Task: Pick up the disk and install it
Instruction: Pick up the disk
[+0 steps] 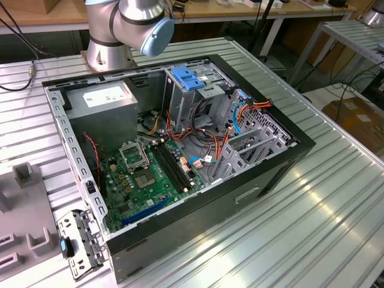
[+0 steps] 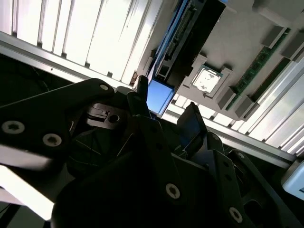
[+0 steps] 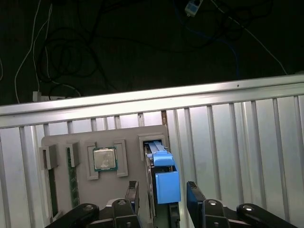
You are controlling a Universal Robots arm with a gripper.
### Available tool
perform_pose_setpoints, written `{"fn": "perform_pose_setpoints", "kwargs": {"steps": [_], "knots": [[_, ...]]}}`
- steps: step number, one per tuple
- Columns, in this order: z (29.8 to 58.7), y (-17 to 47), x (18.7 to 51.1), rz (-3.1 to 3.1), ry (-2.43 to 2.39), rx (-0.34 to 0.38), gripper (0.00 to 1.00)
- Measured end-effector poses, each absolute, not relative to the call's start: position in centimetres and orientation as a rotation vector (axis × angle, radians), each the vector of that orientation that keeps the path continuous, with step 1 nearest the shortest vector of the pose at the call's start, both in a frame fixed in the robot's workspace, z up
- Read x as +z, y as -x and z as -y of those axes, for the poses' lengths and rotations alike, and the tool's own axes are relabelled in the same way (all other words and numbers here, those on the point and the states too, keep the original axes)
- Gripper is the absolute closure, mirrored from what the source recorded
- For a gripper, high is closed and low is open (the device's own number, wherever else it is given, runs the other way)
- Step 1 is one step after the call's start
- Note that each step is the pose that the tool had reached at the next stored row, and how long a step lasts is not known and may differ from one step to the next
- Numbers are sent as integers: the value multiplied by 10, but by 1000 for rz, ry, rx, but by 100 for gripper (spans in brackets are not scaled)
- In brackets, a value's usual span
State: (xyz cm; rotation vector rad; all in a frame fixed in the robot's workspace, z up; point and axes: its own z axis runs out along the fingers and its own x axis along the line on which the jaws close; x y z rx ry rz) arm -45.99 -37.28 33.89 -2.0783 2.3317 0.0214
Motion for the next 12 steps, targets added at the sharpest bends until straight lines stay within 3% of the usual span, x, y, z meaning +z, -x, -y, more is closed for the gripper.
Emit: {"fn": "perform_pose_setpoints", "kwargs": {"steps": [12], "knots": [[372, 466, 313, -2324, 2077, 12, 47]]}}
